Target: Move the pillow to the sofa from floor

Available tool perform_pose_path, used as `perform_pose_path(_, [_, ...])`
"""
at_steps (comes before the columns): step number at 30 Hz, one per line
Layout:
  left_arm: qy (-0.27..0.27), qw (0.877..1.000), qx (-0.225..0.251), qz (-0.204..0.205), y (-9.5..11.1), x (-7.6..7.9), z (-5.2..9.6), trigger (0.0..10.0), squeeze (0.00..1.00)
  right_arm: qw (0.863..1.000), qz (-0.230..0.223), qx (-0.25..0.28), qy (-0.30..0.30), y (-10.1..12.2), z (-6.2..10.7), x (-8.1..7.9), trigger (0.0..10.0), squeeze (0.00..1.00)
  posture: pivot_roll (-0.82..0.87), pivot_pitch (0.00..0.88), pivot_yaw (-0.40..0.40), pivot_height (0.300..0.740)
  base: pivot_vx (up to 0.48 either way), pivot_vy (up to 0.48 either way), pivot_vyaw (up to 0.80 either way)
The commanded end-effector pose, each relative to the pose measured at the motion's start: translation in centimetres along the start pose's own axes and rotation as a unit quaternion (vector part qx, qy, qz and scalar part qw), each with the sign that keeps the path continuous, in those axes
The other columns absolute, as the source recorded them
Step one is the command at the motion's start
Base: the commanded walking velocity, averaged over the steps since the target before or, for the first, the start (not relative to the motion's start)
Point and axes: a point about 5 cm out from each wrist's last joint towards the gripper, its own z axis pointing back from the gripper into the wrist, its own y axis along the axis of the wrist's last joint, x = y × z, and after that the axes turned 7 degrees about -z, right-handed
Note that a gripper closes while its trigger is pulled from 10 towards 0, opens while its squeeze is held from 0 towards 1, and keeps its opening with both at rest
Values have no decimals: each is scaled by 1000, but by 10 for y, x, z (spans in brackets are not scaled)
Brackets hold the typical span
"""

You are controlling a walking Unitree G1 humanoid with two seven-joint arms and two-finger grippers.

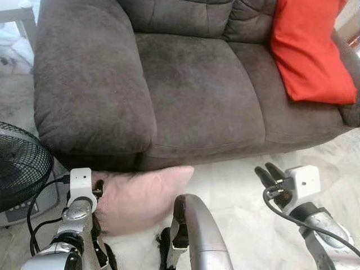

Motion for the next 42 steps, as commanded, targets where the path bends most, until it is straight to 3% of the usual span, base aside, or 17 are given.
perform_pose_path(1, [-9, 999, -30, 0, -17, 7, 5, 0, 0, 1000, 10, -7, -15, 1, 7, 7, 10000, 0, -112, 313, -400, 539, 0, 0, 0])
perform_pose_path(42, [-6, 999, -34, -5, -24, -2, 7, 0, 0, 1000, -8, -14, -21, -15, 4, 2, 10000, 0, -80, 334, -377, 539, 0, 0, 0])
